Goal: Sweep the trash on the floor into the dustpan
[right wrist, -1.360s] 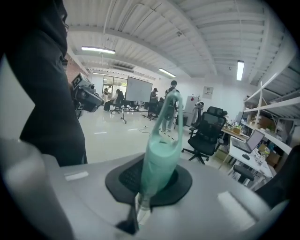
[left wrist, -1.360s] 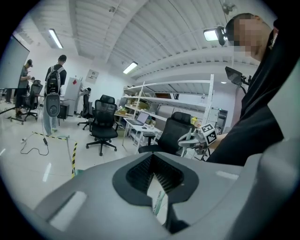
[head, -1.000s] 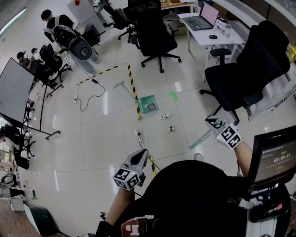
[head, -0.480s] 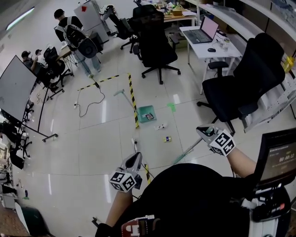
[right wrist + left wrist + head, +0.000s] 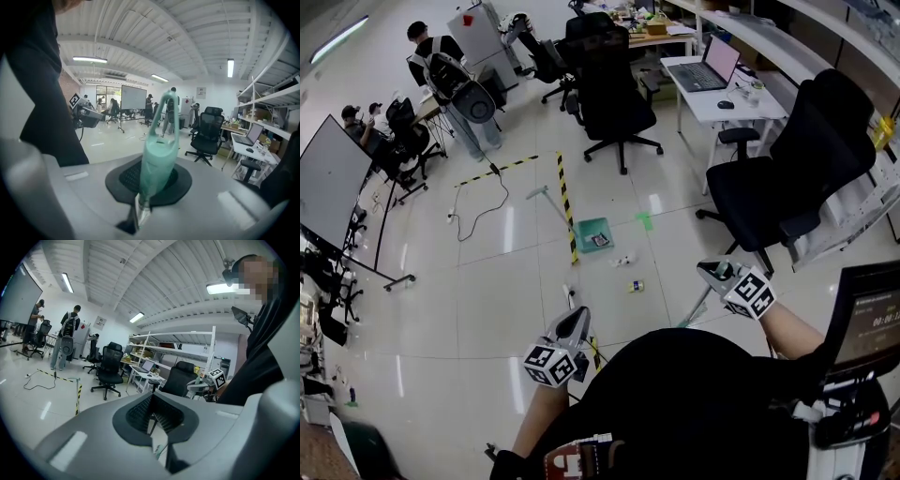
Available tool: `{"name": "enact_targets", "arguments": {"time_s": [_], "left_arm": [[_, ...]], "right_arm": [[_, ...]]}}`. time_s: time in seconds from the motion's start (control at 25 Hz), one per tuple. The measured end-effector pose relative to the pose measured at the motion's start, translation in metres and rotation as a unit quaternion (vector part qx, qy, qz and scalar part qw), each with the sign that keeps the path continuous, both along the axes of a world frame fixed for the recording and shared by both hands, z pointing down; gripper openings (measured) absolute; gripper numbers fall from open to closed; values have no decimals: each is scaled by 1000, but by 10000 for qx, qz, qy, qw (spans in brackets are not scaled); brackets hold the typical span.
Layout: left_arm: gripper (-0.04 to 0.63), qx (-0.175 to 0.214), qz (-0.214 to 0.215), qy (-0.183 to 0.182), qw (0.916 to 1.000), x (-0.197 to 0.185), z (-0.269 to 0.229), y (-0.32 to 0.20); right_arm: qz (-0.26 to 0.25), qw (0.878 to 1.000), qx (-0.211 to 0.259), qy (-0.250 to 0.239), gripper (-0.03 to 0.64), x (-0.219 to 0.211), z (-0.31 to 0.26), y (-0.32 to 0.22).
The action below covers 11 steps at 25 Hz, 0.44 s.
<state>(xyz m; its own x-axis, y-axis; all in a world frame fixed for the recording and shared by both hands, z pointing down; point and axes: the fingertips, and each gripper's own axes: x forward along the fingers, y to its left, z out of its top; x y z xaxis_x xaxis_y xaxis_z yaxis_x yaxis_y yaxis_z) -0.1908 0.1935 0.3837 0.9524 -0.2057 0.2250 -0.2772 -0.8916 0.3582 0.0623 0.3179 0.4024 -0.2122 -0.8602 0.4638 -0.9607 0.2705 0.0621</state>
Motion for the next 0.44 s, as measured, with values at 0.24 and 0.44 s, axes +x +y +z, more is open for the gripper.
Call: {"name": "enact_targets", "arguments": {"time_s": [0.24, 0.44], "left_arm": [[2, 19, 12, -15, 10000, 7, -2, -8], [2, 27, 39, -40, 10000, 14, -1, -11]], "right_arm": [[69, 10000, -5, 38, 0, 12, 3, -5], [67, 10000, 9, 13, 0, 19, 3, -10]]}}
